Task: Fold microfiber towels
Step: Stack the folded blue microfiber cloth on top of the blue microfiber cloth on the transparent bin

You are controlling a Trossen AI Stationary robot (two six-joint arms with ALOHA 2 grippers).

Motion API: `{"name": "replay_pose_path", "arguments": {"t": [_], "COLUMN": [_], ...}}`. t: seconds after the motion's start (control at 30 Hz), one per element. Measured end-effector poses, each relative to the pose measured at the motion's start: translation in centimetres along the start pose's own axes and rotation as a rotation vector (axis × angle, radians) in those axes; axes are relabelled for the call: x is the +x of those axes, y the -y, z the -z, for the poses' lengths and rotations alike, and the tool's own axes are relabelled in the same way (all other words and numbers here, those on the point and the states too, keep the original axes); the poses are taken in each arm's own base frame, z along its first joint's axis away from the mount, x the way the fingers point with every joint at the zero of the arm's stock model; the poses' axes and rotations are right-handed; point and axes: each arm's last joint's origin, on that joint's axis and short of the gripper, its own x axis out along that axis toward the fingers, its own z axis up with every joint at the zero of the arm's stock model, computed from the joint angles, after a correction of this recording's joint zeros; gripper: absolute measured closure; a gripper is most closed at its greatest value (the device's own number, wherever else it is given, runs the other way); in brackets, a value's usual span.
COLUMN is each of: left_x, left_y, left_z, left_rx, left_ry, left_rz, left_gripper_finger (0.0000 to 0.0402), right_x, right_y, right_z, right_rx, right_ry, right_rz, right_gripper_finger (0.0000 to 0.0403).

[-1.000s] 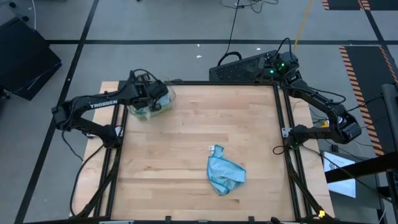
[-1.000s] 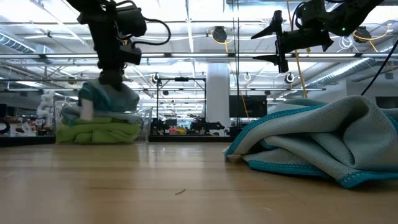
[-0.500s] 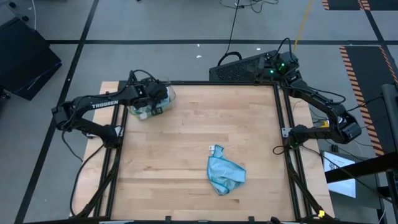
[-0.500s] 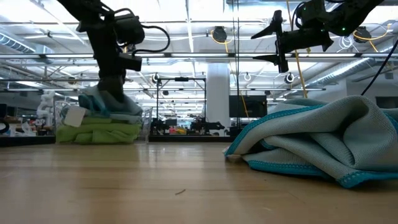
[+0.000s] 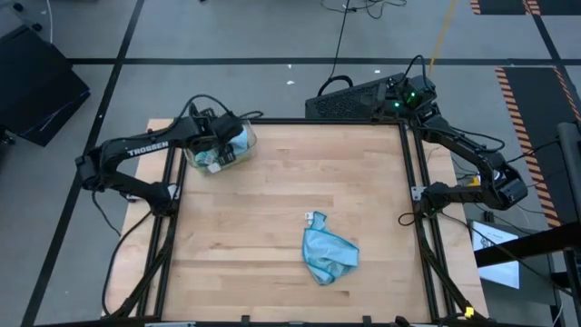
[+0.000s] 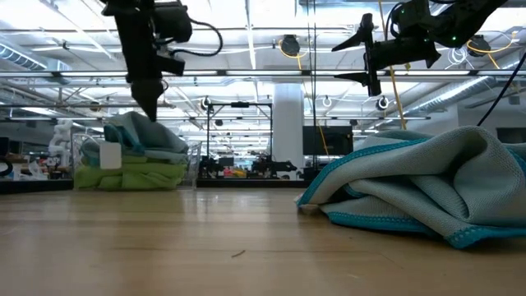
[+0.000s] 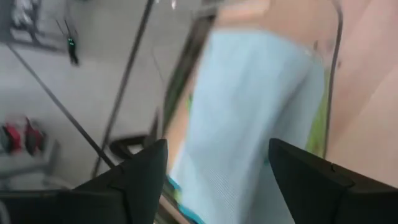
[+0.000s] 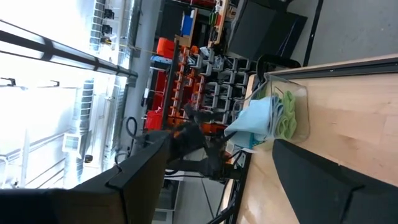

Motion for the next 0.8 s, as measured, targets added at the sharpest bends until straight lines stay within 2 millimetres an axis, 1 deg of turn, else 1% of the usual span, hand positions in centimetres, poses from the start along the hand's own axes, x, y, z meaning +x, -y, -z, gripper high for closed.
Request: {"name": "replay_pose_path", "arguments": {"t": [0.17, 0.23, 0.33, 0.4, 0.43, 0.5, 0.57, 0.67, 0.73, 0.8], "left_x": [1.0, 1.3, 1.4, 1.5, 1.6, 2.0, 2.4, 2.6, 2.6, 2.6], "left_y": [0.9, 1.2, 1.0, 0.7, 0.5, 0.0, -0.5, -0.9, -1.0, -1.0], "left_z": [1.4, 1.7, 1.9, 2.0, 2.0, 2.4, 2.8, 3.2, 3.3, 3.3], "left_rx": [-0.092, -0.093, -0.060, -0.043, -0.044, -0.067, -0.090, -0.081, -0.026, 0.049], "left_ry": [-0.089, -0.107, -0.124, -0.134, -0.143, -0.170, -0.203, -0.227, -0.234, -0.239], "left_rz": [0.010, -0.031, -0.125, -0.150, -0.145, -0.075, 0.007, 0.044, 0.051, 0.059], "left_gripper_finger": [0.0123, 0.0126, 0.0129, 0.0133, 0.0137, 0.0148, 0.0161, 0.0192, 0.0223, 0.0264], "right_x": [0.0, 0.0, 0.0, 0.0, 0.0, 0.0, 0.0, 0.0, 0.0, 0.0], "right_y": [0.0, 0.0, 0.0, 0.0, 0.0, 0.0, 0.0, 0.0, 0.0, 0.0], "right_z": [0.0, 0.0, 0.0, 0.0, 0.0, 0.0, 0.0, 0.0, 0.0, 0.0], "right_rx": [-0.005, -0.008, -0.009, -0.008, -0.007, -0.008, -0.007, -0.007, -0.007, -0.007], "right_ry": [0.000, 0.000, 0.000, 0.001, 0.000, 0.001, 0.001, 0.001, 0.001, 0.001], "right_rz": [0.000, 0.000, 0.000, 0.000, 0.000, 0.000, 0.000, 0.000, 0.000, 0.000], "right_gripper_finger": [0.0117, 0.0117, 0.0117, 0.0117, 0.0117, 0.0117, 0.0117, 0.0117, 0.0117, 0.0117]}}
